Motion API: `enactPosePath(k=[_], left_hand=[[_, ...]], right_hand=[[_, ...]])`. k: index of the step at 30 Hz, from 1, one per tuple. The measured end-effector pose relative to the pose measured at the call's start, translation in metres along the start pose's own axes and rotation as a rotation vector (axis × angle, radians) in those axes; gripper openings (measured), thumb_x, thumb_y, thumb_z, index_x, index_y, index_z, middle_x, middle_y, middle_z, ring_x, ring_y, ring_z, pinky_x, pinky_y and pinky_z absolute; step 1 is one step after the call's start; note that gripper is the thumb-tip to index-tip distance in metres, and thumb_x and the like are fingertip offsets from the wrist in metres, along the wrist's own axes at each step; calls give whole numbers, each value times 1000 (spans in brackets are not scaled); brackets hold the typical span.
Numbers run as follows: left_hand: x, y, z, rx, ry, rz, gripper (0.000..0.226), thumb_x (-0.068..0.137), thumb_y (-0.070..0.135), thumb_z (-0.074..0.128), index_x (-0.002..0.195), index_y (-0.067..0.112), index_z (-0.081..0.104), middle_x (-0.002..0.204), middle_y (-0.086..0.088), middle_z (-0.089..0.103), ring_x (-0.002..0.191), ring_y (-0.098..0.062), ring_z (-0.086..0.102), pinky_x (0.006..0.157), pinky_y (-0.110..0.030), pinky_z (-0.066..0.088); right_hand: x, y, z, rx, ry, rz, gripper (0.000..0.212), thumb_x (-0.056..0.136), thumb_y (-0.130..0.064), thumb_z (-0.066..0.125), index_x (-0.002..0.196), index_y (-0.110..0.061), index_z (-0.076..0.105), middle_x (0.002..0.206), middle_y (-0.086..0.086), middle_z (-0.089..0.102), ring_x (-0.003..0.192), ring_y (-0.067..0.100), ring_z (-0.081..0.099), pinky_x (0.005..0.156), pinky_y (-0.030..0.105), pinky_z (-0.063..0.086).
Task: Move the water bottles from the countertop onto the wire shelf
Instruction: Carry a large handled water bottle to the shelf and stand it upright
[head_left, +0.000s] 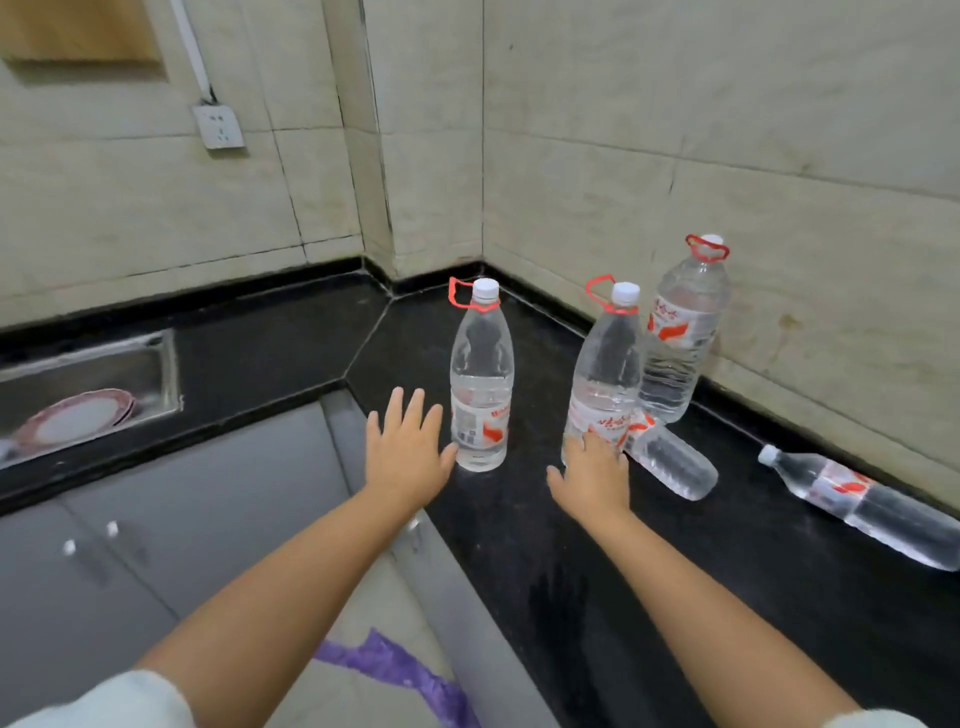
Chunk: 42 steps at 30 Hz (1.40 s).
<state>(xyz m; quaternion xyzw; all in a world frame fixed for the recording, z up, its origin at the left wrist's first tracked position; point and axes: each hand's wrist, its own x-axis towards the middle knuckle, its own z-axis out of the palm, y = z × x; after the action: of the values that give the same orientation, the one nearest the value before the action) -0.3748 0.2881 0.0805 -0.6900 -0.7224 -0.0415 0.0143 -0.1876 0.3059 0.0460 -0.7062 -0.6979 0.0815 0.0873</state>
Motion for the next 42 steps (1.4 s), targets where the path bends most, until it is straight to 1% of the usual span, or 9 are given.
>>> enactPosePath(k=[4,9,14,20,24,29,33,38,42], left_hand=[[47,-7,6,-51,28,26,59,95,43,34,145,16,21,157,-6,9,145,-25,0,116,-45,8],[122,-31,-16,-78,556,364,51,81,38,44,118,4,54,125,-25,56,117,-42,53,90,-57,44],[193,-19,-42,-75,528,817,52,79,39,44,109,1,63,116,-20,64,111,-38,59,88,-54,47],[239,-27,-37,-275,518,1094,47,77,37,50,101,1,68,102,-15,71,94,-28,68,92,-29,41],[267,-60,-36,-462,308,954,55,76,43,49,110,2,64,112,-13,67,103,-27,64,87,-24,45],[298,-126,-16,-605,276,709,60,67,21,80,118,-1,57,121,-15,60,114,-28,55,92,-14,30],[304,-186,19,-799,160,358,45,62,13,83,102,4,64,97,-2,60,91,-14,52,74,-11,33],[290,-246,91,-1021,9,-91,27,63,8,82,77,14,59,79,-4,62,80,-21,56,73,-25,42],[265,-264,142,-1161,-166,-265,31,63,7,83,81,12,58,77,-5,59,78,-19,53,64,-13,43]], right_hand=[[42,-16,16,-32,-26,-26,53,93,-33,44,140,-13,30,145,10,33,134,27,30,109,41,24],[78,-30,27,-29,4,-24,55,94,-33,41,144,-13,26,151,10,25,139,25,23,113,37,21],[100,-49,38,112,50,71,52,96,-36,39,141,-12,32,150,10,29,142,25,19,115,34,15],[110,-78,62,583,41,345,67,84,-59,21,108,-8,59,110,14,62,106,27,55,93,37,42],[125,-104,81,820,-71,560,44,95,-46,27,121,-19,50,125,14,53,119,29,47,102,39,37],[143,-136,93,1011,-40,704,58,94,-47,38,144,-22,23,146,12,36,131,30,38,104,35,33],[159,-153,92,1137,52,681,52,86,-30,60,132,-16,40,135,10,48,106,16,47,94,28,36],[177,-171,99,897,-24,649,56,76,-27,73,123,-17,44,121,11,40,101,19,44,93,31,39],[172,-179,106,711,-41,579,58,72,-28,77,120,-23,45,108,3,30,106,22,44,96,30,39]])
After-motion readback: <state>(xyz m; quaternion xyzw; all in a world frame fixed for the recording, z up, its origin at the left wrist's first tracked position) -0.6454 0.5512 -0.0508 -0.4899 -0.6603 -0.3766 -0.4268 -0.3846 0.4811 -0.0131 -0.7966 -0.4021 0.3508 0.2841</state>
